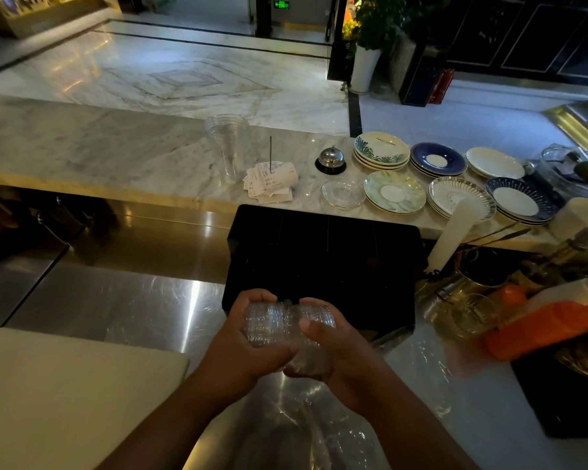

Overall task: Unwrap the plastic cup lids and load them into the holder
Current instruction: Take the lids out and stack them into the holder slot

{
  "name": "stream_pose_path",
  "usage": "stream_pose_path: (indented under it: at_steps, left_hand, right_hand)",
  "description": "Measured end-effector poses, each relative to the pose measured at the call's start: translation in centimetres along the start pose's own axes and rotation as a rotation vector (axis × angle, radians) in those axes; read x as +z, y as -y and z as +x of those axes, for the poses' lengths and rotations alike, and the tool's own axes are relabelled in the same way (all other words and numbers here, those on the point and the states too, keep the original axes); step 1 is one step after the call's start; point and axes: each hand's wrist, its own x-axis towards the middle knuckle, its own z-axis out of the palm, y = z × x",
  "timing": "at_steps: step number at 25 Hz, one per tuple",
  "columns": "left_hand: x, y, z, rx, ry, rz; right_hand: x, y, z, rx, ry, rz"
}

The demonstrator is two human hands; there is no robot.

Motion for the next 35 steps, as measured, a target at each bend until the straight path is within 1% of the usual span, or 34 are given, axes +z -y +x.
stream_pose_path:
  at_steps: [5, 7, 8, 9, 11, 14, 15, 21, 24, 28, 30, 35]
  left_hand:
    - [-1.5, 0.8, 0.0, -0.027, -0.056, -0.039]
    - [-2.9, 1.2, -0.2, -0.072, -0.090, -0.088]
    - [-3.8, 1.3, -0.3, -0.092, -0.113, -0.115]
    - [-4.7, 1.3, -0.3, -0.102, -0.135, -0.139]
    - [-6.3, 1.3, -0.3, -0.105, -0.158, -0.166]
    - [-7.8, 1.1, -0.3, -0.111, -0.165, -0.223]
    - [-8.2, 1.0, -0.3, -0.111, -0.166, -0.237]
    - [-11.0, 1.4, -0.1, -0.123, -0.188, -0.249]
    - [-12.2, 2.3, 0.2, -0.145, -0.213, -0.221]
    - [-13.2, 3.1, 0.4, -0.162, -0.204, -0.212]
    - [-13.5, 3.2, 0.4, -0.167, -0.196, -0.209]
    - [-13.3, 2.9, 0.5, -0.149, -0.207, -0.172]
  right_hand:
    - [0.6, -0.9, 1.2, 0.017, 0.027, 0.011]
    - [0.5, -0.7, 2.2, 0.012, -0.029, -0.029]
    - [0.5, -0.4, 3.0, 0.002, -0.076, -0.094]
    - [0.5, -0.1, 4.1, -0.015, -0.120, -0.206]
    - [1.3, 0.5, 7.0, -0.063, -0.182, -0.517]
    - [3.4, -0.3, 11.8, -0.195, -0.261, -1.130]
    - [4.0, -0.8, 13.0, -0.245, -0.266, -1.288]
    - [4.8, -3.2, 17.5, -0.454, -0.221, -1.818]
    - [5.5, -3.8, 18.6, -0.477, -0.172, -1.951]
    - [5.3, -3.6, 19.6, -0.377, -0.094, -1.925]
    - [5.1, -3.6, 20.0, -0.339, -0.061, -1.954]
    - [5.8, -5.2, 20.2, -0.317, -0.108, -2.053]
